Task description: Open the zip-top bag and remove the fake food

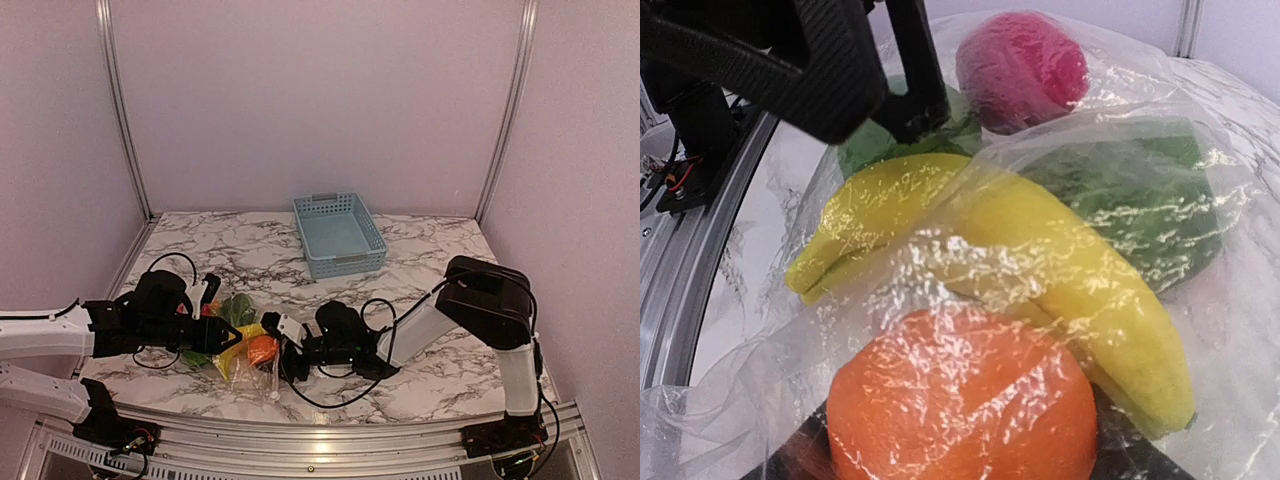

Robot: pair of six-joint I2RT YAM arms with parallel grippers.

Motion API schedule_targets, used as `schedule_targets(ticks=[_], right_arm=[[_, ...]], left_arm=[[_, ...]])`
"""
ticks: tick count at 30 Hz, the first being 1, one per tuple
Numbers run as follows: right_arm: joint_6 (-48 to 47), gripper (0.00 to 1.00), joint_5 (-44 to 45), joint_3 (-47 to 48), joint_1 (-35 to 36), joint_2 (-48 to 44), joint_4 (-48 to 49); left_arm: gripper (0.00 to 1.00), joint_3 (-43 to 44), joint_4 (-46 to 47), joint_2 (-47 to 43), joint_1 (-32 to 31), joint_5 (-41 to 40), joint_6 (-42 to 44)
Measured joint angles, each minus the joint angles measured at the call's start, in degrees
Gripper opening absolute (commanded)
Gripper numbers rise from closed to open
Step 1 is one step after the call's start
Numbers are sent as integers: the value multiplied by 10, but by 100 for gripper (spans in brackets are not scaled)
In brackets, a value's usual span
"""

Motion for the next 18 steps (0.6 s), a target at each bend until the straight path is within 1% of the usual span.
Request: schedule_targets(ticks=[2,4,9,13,18], right_arm=[[2,52,4,-15,0,-11,0],[3,52,7,-34,-1,-25,0],[11,51,11,-67,-7,-51,0],[21,49,13,-96,-17,-75,0],[31,48,20,-134,-33,-118,-10]], left_arm=[[53,19,-17,-14,9,-7,6],[55,36,-30,-15,11,-19,14],[56,64,-62,0,34,-63,25],[59,75,-69,37,57,-84,26],[61,85,-72,98,64,-97,28]])
